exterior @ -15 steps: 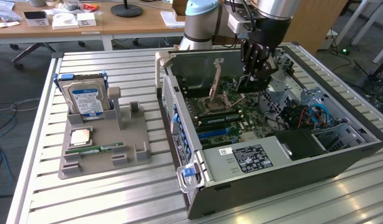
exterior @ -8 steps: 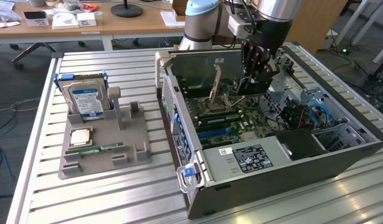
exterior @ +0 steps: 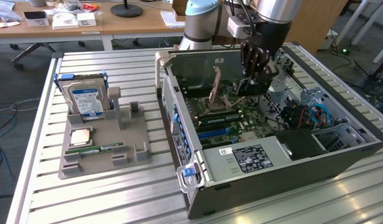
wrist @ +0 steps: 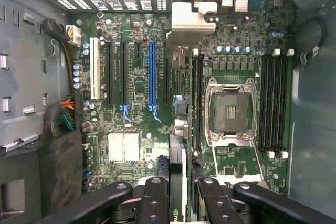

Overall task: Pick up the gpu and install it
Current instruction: 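Insert the gpu into the slot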

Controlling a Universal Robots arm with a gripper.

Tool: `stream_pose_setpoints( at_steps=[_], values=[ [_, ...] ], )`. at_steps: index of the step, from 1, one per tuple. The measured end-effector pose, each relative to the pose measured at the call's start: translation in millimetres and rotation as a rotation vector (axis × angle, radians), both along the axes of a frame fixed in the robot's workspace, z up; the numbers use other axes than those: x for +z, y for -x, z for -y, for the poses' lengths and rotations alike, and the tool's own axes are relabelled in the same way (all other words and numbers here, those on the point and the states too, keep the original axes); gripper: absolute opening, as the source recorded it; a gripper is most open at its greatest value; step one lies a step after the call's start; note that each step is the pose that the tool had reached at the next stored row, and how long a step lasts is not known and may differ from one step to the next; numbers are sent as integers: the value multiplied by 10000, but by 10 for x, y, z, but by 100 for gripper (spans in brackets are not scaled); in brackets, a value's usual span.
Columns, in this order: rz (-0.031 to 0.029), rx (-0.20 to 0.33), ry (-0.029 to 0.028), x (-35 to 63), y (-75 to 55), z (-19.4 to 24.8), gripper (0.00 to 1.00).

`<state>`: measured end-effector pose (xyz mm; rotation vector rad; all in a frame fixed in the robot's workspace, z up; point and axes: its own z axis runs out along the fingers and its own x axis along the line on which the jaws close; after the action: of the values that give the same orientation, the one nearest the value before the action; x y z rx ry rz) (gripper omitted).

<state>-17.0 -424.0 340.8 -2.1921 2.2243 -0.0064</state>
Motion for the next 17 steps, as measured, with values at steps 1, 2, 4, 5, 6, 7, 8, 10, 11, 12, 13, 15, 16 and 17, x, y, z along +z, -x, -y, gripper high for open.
stream_pose_setpoints(
  at_steps=[1,2,4,5,6,7,8,10,11,12,13,15,16,17],
  values=[
    [2,0,-2,-5,6,4,26],
    [1,0,-1,-8,12,10,26],
    [1,1,0,-13,18,22,26],
    [1,-2,0,-16,20,29,26],
    [1,-4,0,-18,20,38,26],
    [1,-6,0,-21,20,47,26],
    [1,-6,0,-24,20,56,26],
    [1,-9,-1,-33,22,72,26],
    [2,-10,-2,-39,24,78,26],
    [3,-11,-1,-46,26,83,26],
    [5,-10,-1,-53,28,88,26],
    [11,-11,-3,-66,34,95,26],
    [15,-11,-12,-71,38,98,26],
    [18,-12,-24,-74,43,100,26]
  ],
)
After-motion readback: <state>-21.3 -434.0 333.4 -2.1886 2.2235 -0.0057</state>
